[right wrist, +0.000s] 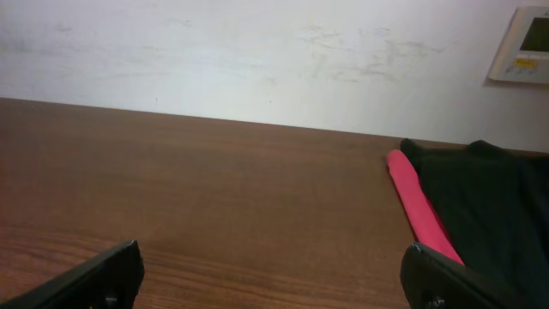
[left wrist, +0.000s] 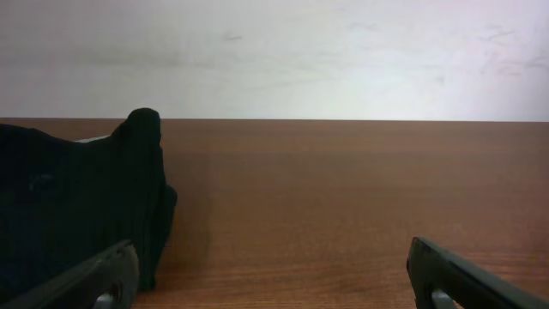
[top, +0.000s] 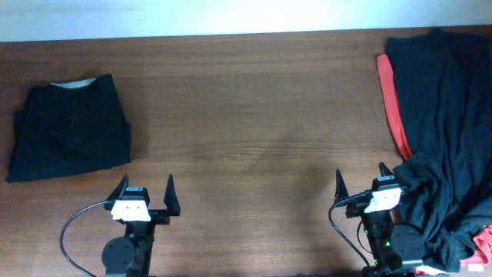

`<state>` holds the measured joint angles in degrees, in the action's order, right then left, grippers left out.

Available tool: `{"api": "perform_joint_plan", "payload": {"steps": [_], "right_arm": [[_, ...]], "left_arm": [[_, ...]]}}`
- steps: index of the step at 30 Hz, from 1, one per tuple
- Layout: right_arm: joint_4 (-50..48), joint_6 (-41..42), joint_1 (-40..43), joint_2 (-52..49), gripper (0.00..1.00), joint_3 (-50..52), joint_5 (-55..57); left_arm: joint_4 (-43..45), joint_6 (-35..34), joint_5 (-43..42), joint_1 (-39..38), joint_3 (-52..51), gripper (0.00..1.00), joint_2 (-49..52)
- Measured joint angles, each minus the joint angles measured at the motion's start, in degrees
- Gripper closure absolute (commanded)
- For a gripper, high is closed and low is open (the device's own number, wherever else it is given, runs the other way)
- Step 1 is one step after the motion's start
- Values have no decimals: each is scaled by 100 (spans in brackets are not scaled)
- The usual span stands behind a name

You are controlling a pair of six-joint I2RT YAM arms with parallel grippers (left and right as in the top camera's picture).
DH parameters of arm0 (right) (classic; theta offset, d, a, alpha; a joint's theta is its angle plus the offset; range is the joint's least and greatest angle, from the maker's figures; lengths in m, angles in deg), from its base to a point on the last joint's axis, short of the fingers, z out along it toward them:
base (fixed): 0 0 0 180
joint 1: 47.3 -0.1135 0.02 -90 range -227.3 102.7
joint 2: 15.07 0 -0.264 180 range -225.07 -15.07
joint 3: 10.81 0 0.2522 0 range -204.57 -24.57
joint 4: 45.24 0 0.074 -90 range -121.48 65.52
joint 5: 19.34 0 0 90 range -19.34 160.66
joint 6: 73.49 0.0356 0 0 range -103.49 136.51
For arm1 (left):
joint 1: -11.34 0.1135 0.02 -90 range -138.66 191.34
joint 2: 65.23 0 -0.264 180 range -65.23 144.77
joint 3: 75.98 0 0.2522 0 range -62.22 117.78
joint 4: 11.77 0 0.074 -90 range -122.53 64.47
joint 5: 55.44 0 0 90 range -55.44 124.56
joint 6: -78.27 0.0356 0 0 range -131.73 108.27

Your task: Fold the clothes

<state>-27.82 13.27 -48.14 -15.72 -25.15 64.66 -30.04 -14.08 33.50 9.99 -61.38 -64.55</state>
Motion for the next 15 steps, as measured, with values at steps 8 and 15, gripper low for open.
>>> {"api": "perform_joint_plan", "payload": {"steps": [8, 15], "right_arm": [[11, 72, 0, 0, 1, 0, 2], [592, 160, 0, -9, 1, -254, 63]], "left_arm": [[-59, 0, -2, 0, 13, 1, 0], [-800, 0, -22, -2, 389, 1, 166]]}}
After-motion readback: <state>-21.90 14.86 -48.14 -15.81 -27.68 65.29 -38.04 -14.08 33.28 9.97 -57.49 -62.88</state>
